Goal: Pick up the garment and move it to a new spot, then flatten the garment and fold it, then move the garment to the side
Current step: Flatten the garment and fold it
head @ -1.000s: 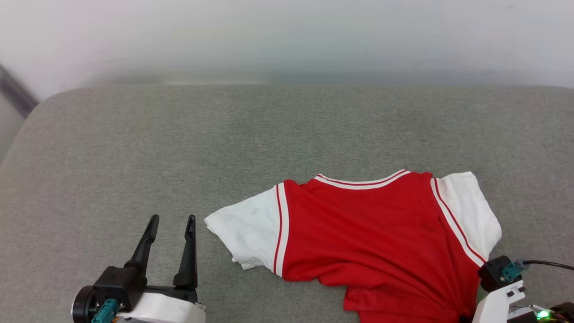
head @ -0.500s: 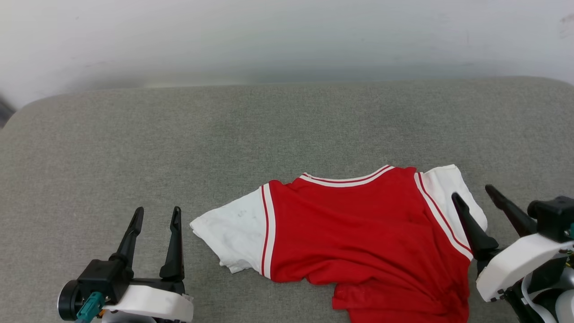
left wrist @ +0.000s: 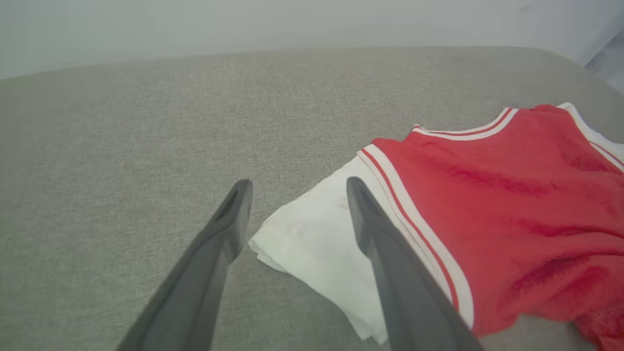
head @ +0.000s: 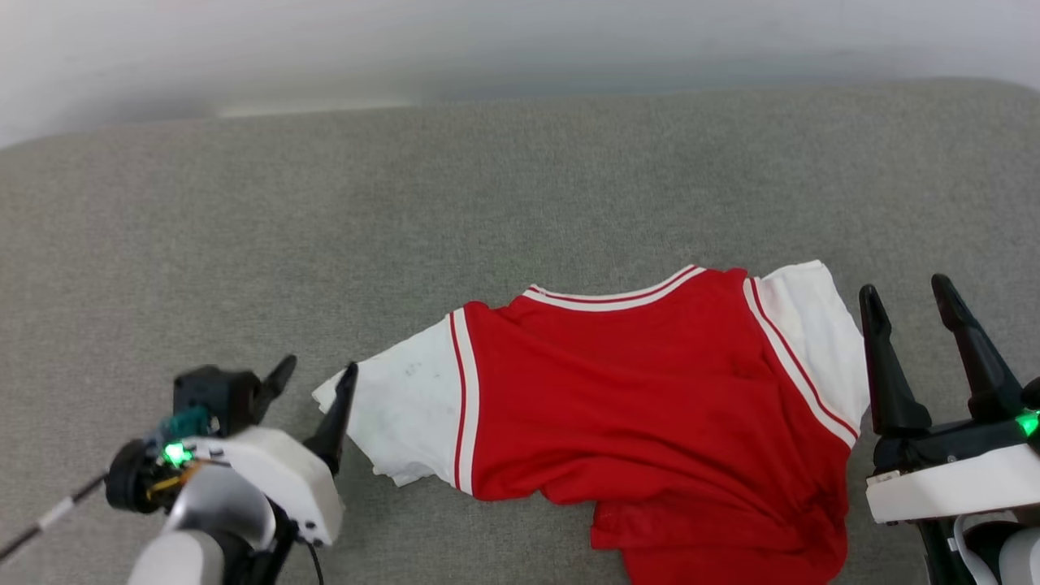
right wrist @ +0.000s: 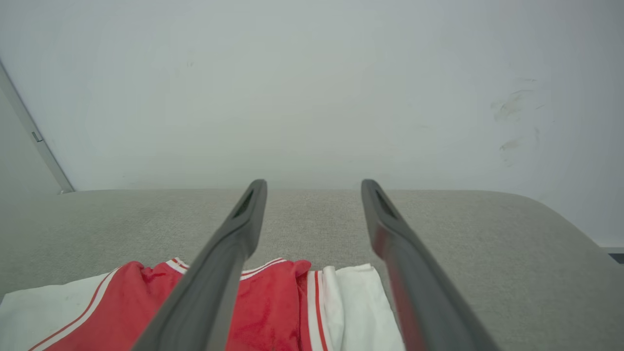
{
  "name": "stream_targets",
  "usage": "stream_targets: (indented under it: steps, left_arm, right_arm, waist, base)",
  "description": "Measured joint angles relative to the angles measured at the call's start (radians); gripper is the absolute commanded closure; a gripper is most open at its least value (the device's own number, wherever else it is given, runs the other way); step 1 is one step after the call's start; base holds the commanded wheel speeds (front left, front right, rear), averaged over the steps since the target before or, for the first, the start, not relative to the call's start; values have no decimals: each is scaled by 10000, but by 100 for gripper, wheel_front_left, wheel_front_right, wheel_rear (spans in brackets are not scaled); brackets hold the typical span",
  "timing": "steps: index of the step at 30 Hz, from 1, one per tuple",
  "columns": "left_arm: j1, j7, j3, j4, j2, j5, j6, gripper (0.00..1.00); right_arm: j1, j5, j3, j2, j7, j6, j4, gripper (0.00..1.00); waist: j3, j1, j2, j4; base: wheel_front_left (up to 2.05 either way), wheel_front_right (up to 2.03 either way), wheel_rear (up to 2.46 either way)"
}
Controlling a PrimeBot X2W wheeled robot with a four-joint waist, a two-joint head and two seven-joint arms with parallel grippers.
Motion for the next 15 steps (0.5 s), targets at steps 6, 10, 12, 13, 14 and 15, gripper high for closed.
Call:
stream_targets:
  steps: [6,10,12,13,14,15]
  left_arm:
    - [-658,3026,-100,-757,750,-261,8,0]
    - [-846,4358,-238,-838,1137,-307,71,0]
    - [-970,4661,-313,-815,1269,-234,92,0]
    - [-1003,4811,-362,-771,1275,-274,92,0]
    - [-995,4928,-418,-690,1275,-291,92,0]
    - [-988,4972,-447,-602,1310,-230,96,0]
  right_arm:
    - [-83,-245,-52,-81,-38,0,-395,0]
    - [-114,-288,-44,-86,38,0,-487,0]
    - [-162,-301,-27,-88,75,2,-539,0]
    - [-206,-316,-38,-84,65,0,-562,0]
    - [-239,-316,-56,-86,61,0,-573,0]
    - [-251,-318,-69,-86,50,0,-589,0]
  waist:
    - [686,0,0,-75]
    - [1135,1,0,-122]
    - [1350,1,0,-150]
    - [1449,1,0,-162]
    - [1539,1,0,-172]
    - [1624,0,0,-182]
  base:
    - [0,0,0]
    - [0,0,0]
    - [0,0,0]
    - [0,0,0]
    - [0,0,0]
    - [0,0,0]
